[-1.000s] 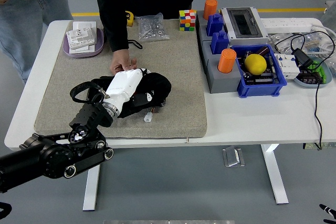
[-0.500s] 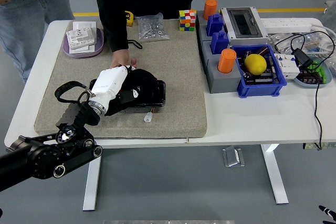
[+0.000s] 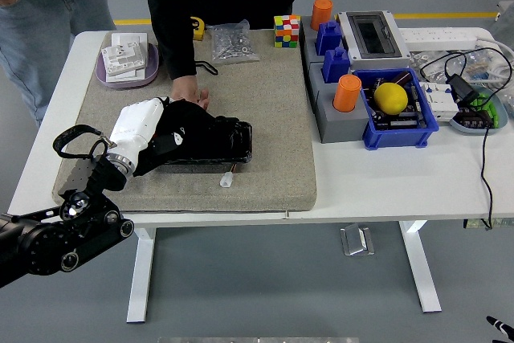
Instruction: Pick the rag up,wipe the panel,place it on the desk
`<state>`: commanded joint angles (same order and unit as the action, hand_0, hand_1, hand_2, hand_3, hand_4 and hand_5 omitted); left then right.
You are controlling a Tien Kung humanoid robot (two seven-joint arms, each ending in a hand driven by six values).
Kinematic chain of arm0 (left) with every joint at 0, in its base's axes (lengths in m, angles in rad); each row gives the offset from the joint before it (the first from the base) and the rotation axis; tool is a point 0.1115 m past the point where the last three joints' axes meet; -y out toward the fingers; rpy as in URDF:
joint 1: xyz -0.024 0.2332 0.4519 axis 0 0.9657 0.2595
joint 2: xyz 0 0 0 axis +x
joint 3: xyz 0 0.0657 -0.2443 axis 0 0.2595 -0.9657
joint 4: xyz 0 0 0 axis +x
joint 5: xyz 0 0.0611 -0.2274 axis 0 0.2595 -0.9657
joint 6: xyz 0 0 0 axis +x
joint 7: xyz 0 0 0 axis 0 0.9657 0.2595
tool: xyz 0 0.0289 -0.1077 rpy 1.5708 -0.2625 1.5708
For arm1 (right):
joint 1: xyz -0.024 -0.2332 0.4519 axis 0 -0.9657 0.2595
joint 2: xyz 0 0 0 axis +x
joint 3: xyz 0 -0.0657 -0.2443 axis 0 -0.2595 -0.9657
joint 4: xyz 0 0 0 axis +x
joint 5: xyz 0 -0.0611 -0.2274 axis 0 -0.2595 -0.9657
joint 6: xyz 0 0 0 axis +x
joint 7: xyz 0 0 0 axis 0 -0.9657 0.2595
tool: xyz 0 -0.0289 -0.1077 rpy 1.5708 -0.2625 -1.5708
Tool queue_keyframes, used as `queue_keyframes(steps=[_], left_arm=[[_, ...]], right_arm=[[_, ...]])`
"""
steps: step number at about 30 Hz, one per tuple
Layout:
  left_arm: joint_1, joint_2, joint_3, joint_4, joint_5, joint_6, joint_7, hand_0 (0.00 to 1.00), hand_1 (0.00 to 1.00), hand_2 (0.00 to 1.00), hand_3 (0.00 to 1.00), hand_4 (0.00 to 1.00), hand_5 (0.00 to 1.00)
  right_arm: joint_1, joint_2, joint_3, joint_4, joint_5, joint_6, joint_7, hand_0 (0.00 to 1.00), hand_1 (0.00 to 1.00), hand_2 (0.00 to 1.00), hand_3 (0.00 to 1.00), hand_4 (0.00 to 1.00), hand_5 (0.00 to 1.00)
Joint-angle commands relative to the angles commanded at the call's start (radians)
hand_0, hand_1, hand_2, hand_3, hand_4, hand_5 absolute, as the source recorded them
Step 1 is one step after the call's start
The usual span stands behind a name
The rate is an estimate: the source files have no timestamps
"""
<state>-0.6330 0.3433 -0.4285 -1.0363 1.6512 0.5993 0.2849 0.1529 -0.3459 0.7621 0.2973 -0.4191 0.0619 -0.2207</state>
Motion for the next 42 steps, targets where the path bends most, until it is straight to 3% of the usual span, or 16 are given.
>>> queue_keyframes(steps=[15, 29, 34, 42], left_arm=[[0.034, 0.061, -0.064, -0.010, 0.021, -0.003, 0.001, 0.196, 0.091, 0.529, 0.508, 0.305, 0.002], [0.070, 0.096, -0.112, -0.002, 0.025, -0.002, -0.004, 0.195, 0.090, 0.529, 0.508, 0.302, 0.002], [0.067, 0.093, -0.101, -0.005, 0.020, -0.003, -0.003, 0.195, 0.089, 0.529, 0.508, 0.301, 0.002], [0.046, 0.065, -0.067, -0.007, 0.010, 0.000, -0.004, 0.194, 0.088, 0.528, 0.506, 0.300, 0.002]], right_arm=[[-0.002, 0.003, 0.003, -0.002, -0.003, 0.001, 0.000, 0.769, 0.598, 0.707, 0.646, 0.998, 0.590], [-0.003, 0.003, 0.004, -0.002, -0.006, 0.001, -0.001, 0.769, 0.598, 0.707, 0.646, 0.998, 0.589], [-0.002, 0.003, 0.002, -0.003, -0.005, 0.002, -0.001, 0.769, 0.598, 0.708, 0.647, 0.998, 0.589], [0.004, 0.001, -0.004, -0.002, -0.004, 0.002, -0.001, 0.769, 0.598, 0.708, 0.647, 0.998, 0.590]])
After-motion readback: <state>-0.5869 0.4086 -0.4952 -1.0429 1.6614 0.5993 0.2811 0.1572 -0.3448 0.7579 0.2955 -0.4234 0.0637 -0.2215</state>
